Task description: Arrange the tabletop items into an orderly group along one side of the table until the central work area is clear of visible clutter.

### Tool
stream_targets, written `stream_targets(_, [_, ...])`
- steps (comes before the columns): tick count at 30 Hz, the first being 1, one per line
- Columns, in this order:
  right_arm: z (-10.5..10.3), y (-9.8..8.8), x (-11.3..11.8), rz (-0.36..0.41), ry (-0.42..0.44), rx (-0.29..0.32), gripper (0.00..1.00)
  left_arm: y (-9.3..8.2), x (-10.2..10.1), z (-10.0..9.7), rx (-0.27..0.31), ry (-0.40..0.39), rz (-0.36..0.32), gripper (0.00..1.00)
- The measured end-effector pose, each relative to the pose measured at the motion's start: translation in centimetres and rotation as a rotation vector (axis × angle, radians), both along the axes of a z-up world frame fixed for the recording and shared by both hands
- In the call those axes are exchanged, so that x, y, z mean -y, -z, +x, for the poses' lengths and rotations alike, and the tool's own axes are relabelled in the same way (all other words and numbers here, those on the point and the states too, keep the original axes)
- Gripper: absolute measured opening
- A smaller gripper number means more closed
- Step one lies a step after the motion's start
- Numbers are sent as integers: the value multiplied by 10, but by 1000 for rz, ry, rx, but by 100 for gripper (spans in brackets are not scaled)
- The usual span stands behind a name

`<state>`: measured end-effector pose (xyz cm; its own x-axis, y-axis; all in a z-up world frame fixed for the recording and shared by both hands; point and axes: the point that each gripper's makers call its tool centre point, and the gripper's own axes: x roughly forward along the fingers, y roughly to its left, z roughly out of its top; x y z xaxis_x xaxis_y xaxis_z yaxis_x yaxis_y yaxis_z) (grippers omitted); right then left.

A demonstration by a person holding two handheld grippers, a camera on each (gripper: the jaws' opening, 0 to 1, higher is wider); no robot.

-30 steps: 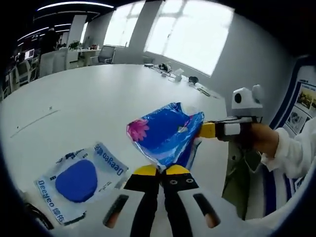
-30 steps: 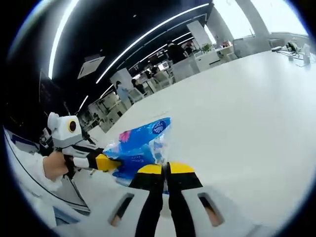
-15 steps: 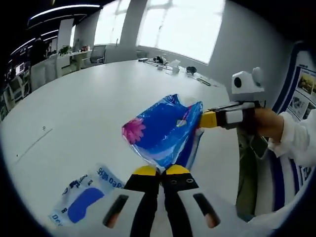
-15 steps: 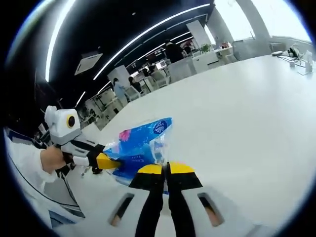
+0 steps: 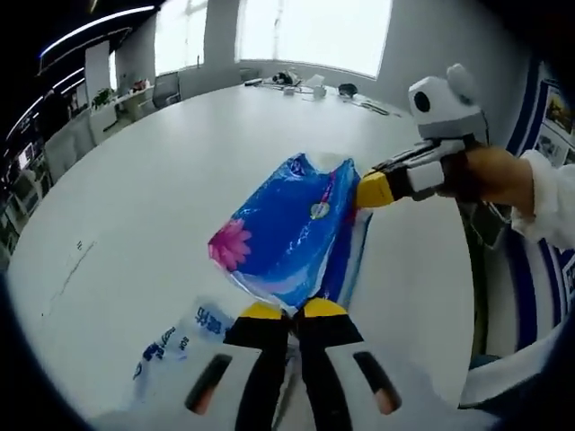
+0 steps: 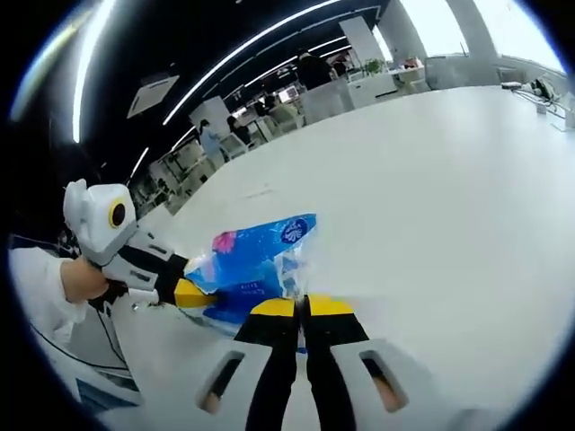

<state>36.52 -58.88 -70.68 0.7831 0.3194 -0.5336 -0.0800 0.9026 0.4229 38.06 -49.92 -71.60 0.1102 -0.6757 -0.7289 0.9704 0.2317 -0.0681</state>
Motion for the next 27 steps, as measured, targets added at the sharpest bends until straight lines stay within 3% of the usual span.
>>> stream_targets(6, [12, 6, 10, -12, 20, -8, 0, 8, 7, 11, -3, -11, 15, 1])
stream_targets(14, [16, 24, 8, -20, 13, -51, 0, 30, 5, 20, -102, -107, 43, 0])
stream_targets(22, [11, 41, 8, -19, 4, -109, 0, 34, 7, 18, -93, -113, 52, 1])
stream_targets(27, [11, 42, 4, -18, -9, -111, 0, 32, 5, 13, -64, -98, 67, 5])
